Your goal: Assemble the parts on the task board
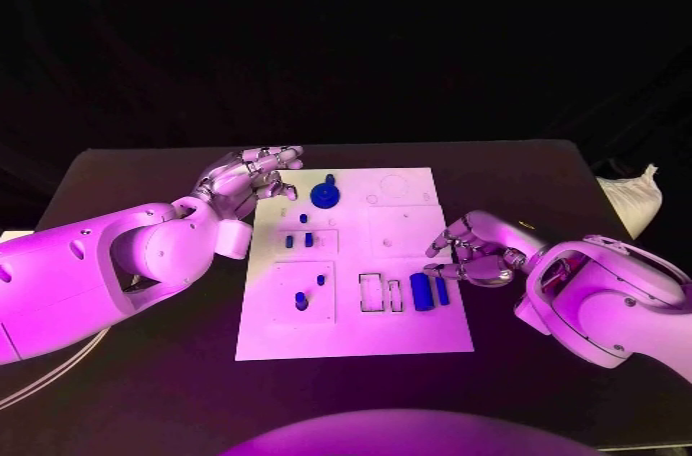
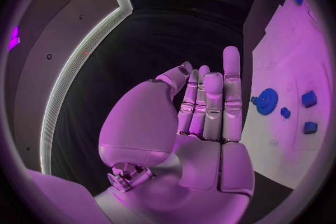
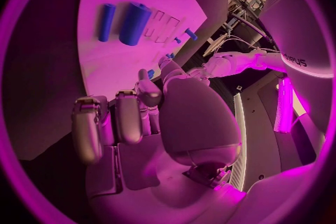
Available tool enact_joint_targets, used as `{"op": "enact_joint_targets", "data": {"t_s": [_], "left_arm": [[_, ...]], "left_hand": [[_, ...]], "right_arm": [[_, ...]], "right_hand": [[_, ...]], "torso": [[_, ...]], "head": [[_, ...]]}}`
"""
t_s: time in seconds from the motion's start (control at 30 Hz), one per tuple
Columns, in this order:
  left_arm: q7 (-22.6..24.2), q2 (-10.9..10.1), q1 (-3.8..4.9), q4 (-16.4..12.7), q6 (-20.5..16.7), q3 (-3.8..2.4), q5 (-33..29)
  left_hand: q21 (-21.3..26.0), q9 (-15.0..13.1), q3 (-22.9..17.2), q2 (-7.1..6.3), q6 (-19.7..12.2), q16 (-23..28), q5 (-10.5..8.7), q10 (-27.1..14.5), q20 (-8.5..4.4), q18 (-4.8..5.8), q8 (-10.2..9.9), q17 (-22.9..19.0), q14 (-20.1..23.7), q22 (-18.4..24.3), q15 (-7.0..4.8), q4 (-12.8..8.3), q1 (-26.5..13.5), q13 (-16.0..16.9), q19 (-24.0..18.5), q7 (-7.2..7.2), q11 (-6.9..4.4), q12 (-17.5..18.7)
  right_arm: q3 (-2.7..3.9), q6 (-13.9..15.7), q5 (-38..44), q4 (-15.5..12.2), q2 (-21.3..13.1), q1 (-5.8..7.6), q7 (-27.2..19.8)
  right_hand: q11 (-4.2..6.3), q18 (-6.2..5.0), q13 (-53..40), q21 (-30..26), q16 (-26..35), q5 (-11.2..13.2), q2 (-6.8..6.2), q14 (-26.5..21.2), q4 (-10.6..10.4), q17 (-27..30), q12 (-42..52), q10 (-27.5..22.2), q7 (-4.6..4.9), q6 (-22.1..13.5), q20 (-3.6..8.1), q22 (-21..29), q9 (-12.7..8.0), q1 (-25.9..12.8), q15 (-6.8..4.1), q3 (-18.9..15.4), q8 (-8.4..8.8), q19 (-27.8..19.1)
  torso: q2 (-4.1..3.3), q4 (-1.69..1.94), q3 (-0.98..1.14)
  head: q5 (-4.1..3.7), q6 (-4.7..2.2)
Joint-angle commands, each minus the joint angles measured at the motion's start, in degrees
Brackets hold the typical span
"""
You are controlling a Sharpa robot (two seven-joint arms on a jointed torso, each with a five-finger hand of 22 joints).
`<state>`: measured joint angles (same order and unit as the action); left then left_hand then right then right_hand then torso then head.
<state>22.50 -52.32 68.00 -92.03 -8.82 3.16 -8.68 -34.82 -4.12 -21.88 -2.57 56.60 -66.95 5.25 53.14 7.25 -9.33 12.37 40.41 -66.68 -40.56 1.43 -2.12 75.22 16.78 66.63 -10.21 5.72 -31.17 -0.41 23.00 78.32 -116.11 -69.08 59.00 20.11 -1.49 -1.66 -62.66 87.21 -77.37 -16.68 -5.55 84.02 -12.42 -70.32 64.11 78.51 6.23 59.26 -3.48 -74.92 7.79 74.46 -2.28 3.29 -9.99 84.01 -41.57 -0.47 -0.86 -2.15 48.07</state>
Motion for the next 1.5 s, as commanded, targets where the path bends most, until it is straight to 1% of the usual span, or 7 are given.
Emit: {"op": "enact_joint_targets", "data": {"t_s": [0.03,0.17,0.27,0.4,0.67,0.83,1.5], "left_arm": [[0.2,0.2,0.00,0.1,1.4,0.02,0.2],[0.1,0.2,0.00,0.2,1.5,0.07,0.2],[0.1,0.1,0.00,0.2,1.5,0.09,0.2],[0.1,0.0,0.00,0.2,1.5,0.11,0.2],[0.1,-0.3,0.00,0.0,1.5,0.12,0.2],[0.0,-0.4,0.00,0.0,1.5,0.12,0.2],[-0.1,-0.7,0.00,-0.2,1.4,0.13,0.2]], "left_hand": [[-0.3,0.1,0.2,-0.12,-0.4,0.2,0.20,0.3,-0.03,-1.12,0.2,-0.1,0.4,0.1,0.06,-0.1,-0.6,-0.1,-0.3,0.07,0.20,0.4],[-0.3,0.1,0.2,-0.12,-0.4,0.2,0.20,0.3,-0.03,-1.12,0.2,-0.1,0.4,0.1,0.06,-0.1,-0.6,-0.1,-0.3,0.07,0.20,0.4],[-0.3,0.1,0.2,-0.12,-0.4,0.2,0.20,0.3,-0.03,-1.12,0.2,-0.1,0.4,0.1,0.06,-0.1,-0.6,-0.1,-0.3,0.07,0.20,0.4],[-0.3,0.1,0.2,-0.12,-0.4,0.2,0.20,0.3,-0.03,-1.12,0.2,-0.1,0.4,0.1,0.06,-0.1,-0.6,-0.1,-0.3,0.07,0.20,0.4],[-0.3,0.1,0.2,-0.12,-0.4,0.2,0.20,0.3,-0.03,-1.12,0.2,-0.1,0.4,0.1,0.06,-0.1,-0.6,-0.1,-0.3,0.07,0.20,0.4],[-0.3,0.1,0.2,-0.12,-0.4,0.2,0.20,0.3,-0.03,-1.12,0.2,-0.1,0.4,0.1,0.06,-0.1,-0.6,-0.1,-0.3,0.07,0.20,0.4],[-0.3,0.1,0.2,-0.11,-0.4,0.2,0.20,0.3,-0.03,-1.12,0.2,-0.1,0.4,0.1,0.06,-0.1,-0.6,-0.1,-0.3,0.08,0.19,0.4]], "right_arm": [[-0.11,-0.6,2.9,-0.6,-0.2,-0.52,8.0],[-0.21,-1.5,4.6,-0.9,-0.2,-0.97,10.7],[-0.28,-2.1,5.8,-0.9,0.2,-1.35,12.0],[-0.31,-2.9,7.5,-0.9,1.1,-1.88,13.1],[-0.34,-3.7,9.7,-0.2,2.6,-2.54,13.9],[-0.35,-4.0,10.7,0.2,3.6,-2.75,14.0],[-0.36,-8.2,11.7,2.2,7.3,-4.70,15.1]], "right_hand": [[0.03,0.54,-3.8,0.4,-1.0,-3.8,-0.40,3.3,-0.9,-1.1,3.1,0.9,0.09,-0.7,-0.03,-10.9,0.6,-1.3,-0.50,-1.6,-0.68,3.3],[0.01,0.73,-6.9,0.8,-2.1,-4.9,-0.43,3.4,-2.2,-2.4,5.4,1.6,0.06,-1.4,-0.05,-11.6,1.3,-2.3,-0.40,-3.6,-1.42,3.8],[0.00,0.86,-8.1,1.1,-2.6,-4.9,-0.21,3.5,-3.1,-3.1,6.3,1.8,0.04,-1.6,-0.08,-12.1,1.8,-3.0,-0.39,-4.9,-1.94,4.1],[0.02,0.95,-9.1,1.3,-3.0,-4.8,-0.01,3.5,-3.7,-3.5,6.9,2.1,0.00,-1.8,-0.08,-12.5,2.2,-3.2,-0.39,-5.7,-2.37,4.3],[0.05,1.05,-9.6,1.5,-3.3,-4.6,0.15,3.6,-3.8,-3.9,7.3,2.3,-0.05,-1.9,-0.08,-12.8,2.5,-3.1,-0.40,-6.2,-2.65,4.6],[0.05,1.05,-9.7,1.5,-3.4,-4.5,0.22,3.6,-3.8,-4.0,7.4,2.3,-0.06,-1.9,-0.08,-12.9,2.5,-3.1,-0.41,-6.2,-2.70,4.6],[0.10,1.12,-10.5,1.7,-3.7,-2.7,1.08,3.5,-4.0,-4.2,7.4,2.3,-0.15,-2.2,-0.08,-13.1,3.4,-3.1,-0.42,-7.8,-3.59,4.7]], "torso": [[0.23,-0.52,-0.09],[0.20,-0.33,-0.11],[0.14,-0.37,-0.18],[0.15,-0.36,-0.15],[0.13,-0.47,-0.21],[0.14,-0.33,-0.21],[0.19,-0.39,-0.20]], "head": [[-0.66,-0.08],[-1.13,0.04],[-1.01,0.08],[-0.90,0.24],[-0.69,0.67],[-0.74,0.80],[0.04,1.43]]}}
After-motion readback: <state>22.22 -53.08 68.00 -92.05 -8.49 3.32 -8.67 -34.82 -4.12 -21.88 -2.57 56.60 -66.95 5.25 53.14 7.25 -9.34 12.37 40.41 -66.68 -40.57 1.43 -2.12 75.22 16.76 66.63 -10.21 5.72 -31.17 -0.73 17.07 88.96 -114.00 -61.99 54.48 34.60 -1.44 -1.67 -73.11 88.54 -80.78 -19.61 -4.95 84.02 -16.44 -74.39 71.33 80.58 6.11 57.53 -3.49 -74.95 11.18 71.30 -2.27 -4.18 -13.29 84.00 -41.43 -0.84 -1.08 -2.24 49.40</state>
